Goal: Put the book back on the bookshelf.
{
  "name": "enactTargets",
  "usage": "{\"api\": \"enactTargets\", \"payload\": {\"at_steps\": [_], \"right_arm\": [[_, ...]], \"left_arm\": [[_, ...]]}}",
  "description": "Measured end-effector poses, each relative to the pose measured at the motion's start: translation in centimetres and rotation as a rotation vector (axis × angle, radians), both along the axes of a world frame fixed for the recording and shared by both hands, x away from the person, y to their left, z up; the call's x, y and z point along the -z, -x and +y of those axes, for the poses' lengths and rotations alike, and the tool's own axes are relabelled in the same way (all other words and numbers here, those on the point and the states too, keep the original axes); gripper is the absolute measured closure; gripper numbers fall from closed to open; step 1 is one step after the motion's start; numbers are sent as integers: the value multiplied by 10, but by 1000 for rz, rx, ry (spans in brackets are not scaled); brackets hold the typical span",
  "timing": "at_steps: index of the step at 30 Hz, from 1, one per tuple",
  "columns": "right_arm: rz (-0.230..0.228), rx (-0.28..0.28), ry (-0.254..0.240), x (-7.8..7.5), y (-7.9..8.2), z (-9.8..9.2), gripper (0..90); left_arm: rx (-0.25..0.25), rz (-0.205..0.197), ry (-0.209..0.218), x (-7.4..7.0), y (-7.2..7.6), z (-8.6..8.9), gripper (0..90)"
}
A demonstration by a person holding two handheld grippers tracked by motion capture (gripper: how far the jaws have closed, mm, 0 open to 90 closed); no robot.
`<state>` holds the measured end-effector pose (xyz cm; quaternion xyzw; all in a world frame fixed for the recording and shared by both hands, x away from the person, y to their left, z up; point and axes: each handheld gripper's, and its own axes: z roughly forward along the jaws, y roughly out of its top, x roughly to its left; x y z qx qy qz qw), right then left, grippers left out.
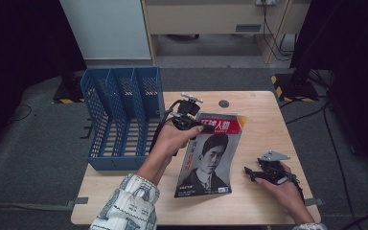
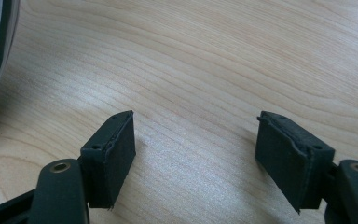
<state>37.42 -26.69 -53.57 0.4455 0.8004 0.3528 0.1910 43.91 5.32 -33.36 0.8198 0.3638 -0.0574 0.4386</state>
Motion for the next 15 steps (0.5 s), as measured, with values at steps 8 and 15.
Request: {"api": "enactTargets", "payload": {"at_steps": [8,15], "right_arm": [[-4,4,0,0,0,0,286],[-6,7,-2,1,1,1,281]], "left_arm": [[-33,-2,43,-9,1,10,865],[-57,-9,62,-17,1,17,865]]}}
